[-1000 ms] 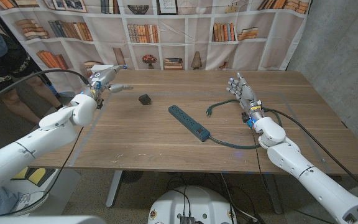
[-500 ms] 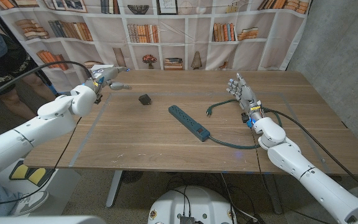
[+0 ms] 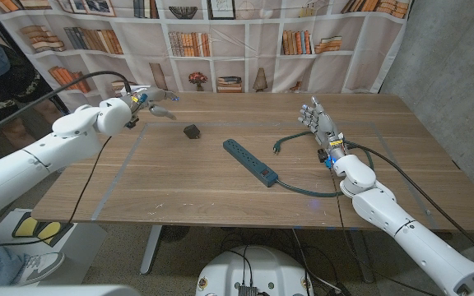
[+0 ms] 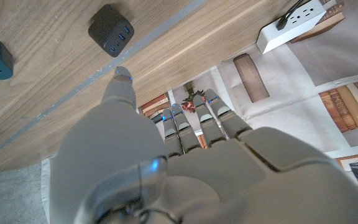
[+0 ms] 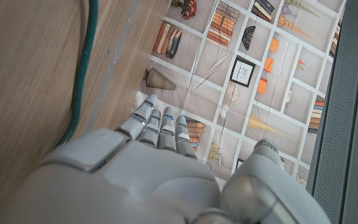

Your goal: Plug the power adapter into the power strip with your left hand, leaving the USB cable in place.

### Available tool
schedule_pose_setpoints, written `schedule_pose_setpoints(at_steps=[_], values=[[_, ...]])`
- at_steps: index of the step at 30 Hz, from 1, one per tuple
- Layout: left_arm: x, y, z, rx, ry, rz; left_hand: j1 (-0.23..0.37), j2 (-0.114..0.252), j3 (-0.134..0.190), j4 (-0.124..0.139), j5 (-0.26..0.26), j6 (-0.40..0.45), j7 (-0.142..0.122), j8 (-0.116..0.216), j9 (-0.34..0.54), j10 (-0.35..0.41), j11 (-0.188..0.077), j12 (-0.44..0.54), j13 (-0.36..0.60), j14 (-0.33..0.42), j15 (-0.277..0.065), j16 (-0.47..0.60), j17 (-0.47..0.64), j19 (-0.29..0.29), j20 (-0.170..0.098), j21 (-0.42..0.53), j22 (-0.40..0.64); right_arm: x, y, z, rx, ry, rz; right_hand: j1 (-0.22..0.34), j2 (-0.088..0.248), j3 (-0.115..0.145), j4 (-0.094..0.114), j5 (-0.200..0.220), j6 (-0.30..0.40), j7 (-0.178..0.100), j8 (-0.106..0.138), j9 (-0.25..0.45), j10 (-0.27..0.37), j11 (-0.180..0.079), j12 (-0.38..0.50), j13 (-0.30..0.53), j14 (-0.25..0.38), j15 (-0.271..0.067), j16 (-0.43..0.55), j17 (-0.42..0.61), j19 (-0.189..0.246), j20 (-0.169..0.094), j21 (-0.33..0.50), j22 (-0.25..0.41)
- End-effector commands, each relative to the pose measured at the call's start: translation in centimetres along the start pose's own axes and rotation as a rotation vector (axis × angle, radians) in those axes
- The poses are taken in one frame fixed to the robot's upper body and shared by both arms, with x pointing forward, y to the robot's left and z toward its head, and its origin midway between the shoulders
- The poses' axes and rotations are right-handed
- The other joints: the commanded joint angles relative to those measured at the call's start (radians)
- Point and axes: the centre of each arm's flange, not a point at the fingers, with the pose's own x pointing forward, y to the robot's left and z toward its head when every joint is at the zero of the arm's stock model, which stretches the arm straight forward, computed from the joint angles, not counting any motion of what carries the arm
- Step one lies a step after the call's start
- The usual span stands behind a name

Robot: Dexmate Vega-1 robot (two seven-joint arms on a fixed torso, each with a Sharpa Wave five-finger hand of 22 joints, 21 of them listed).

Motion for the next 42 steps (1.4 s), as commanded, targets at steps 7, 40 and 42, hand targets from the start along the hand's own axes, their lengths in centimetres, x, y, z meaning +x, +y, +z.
schedule_pose_setpoints(at_steps=[7,40,42], values=[[2.6,1.2,0.7,0.107,0.001,-0.183,-0.002,-0.015,-0.005,0.012,0.001,0.039,0.001,0.007,0.003,0.043,-0.004,0.004,0.002,0.057,-0.079,0.01,0.003,0.034,-0.031,0.014,0.004,0.2,0.3,-0.1,0.007,0.01,0.0,0.009,0.002,-0.002,-0.002,0.004,0.01,-0.003,0.0,0.006,0.009,0.0,-0.001,0.006,0.011,0.003,0.0,0.002,0.011,0.004,-0.001,0.004],[7.6,-2.4,0.5,-0.047,-0.031,-0.284,0.052,0.01,0.025,0.011,-0.003,0.115,0.005,0.023,0.01,0.113,-0.014,0.009,0.012,0.127,-0.085,0.008,0.005,0.074,-0.012,0.024,0.007,-0.1,0.6,-0.5,0.004,0.036,0.008,0.006,0.004,-0.004,0.0,0.004,0.012,-0.003,-0.001,0.006,0.013,0.001,-0.003,0.006,0.015,0.005,-0.002,0.003,0.015,0.006,-0.004,0.004],[7.8,-2.6,0.6,-0.052,-0.034,-0.283,0.054,0.01,0.026,0.011,-0.003,0.116,0.007,0.023,0.01,0.115,-0.013,0.008,0.012,0.126,-0.083,0.007,0.005,0.074,-0.012,0.024,0.007,-0.1,0.6,-0.4,0.0,0.038,0.01,0.006,0.004,-0.004,0.0,0.004,0.013,-0.003,-0.001,0.006,0.013,0.001,-0.003,0.006,0.015,0.004,-0.003,0.003,0.015,0.006,-0.004,0.004]])
